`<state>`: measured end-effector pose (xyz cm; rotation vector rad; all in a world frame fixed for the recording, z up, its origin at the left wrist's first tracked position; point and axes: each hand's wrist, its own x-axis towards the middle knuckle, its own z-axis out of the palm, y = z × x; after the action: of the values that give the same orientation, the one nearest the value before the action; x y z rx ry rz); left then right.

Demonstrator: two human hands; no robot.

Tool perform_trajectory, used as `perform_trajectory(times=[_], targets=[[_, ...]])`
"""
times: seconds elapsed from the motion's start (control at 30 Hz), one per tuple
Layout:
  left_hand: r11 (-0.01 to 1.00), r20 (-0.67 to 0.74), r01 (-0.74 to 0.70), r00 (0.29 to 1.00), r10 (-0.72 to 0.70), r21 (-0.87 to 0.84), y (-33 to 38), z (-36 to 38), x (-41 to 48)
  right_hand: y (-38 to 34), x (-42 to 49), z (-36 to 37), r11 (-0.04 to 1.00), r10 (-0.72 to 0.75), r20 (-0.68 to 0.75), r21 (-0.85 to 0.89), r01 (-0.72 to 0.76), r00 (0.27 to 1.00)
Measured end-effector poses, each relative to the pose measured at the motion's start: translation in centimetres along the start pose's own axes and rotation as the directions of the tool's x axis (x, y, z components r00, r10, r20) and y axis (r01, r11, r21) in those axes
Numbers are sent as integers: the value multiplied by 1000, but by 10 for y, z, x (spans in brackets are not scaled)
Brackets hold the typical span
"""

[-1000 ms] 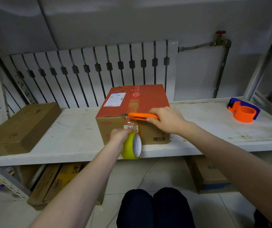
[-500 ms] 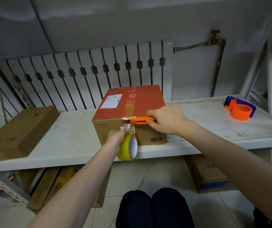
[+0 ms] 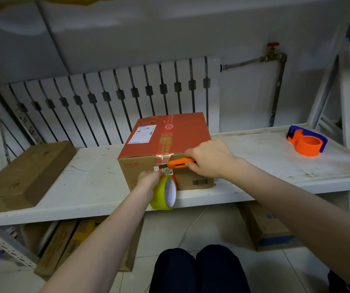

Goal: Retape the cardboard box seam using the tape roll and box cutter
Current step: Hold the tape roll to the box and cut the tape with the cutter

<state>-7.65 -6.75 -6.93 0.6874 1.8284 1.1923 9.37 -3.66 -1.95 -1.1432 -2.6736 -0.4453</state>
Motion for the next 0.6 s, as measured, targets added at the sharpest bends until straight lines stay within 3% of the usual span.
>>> perform_trajectory(times=[0.6], targets=[[1000,26,11,1000,-11,-12,-2,-1,6,-10,5,-8,996,-23,15,-83,24,1000]])
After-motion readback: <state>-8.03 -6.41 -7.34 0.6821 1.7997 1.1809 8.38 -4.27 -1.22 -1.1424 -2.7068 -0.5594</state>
